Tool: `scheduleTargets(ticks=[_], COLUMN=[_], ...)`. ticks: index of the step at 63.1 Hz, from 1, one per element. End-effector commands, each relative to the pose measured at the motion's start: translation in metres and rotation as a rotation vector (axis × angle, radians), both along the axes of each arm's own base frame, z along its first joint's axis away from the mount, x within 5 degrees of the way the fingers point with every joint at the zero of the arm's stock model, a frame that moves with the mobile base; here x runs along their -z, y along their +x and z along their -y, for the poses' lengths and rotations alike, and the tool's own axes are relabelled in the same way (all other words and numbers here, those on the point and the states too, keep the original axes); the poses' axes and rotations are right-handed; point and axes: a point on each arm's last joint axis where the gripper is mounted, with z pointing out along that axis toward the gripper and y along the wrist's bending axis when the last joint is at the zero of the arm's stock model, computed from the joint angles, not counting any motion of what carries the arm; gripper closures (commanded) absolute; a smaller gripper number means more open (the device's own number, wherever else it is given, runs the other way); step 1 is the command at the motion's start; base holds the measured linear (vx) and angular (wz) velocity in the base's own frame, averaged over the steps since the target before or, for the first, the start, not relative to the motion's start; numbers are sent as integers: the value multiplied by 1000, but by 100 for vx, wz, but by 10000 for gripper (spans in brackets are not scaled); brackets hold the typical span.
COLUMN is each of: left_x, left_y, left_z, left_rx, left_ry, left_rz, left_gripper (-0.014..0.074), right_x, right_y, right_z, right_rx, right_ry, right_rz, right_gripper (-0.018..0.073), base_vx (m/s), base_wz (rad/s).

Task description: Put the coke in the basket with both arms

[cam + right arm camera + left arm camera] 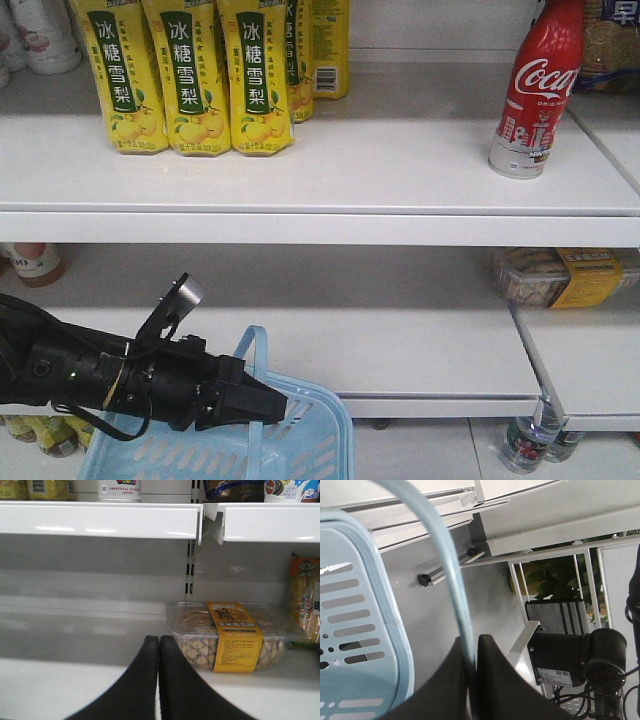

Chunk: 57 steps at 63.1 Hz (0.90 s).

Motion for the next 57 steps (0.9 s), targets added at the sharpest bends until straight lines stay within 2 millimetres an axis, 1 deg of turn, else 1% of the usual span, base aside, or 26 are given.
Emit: scheduleTargets(ticks=[1,57], left_x=[-21,-21], left_y=[2,2], left_z=[3,3], left_rx=[-24,-24], left_ry=[-70,-70], left_rz=[58,58], left_gripper=[601,601], right_x=[-1,-1], right_y=[0,0], right_z=[0,0], right_rx=[2,2], right_ry=[1,1], right_rz=[68,68], right_gripper=[569,569], base_vx=[0,0], base_wz=[0,0])
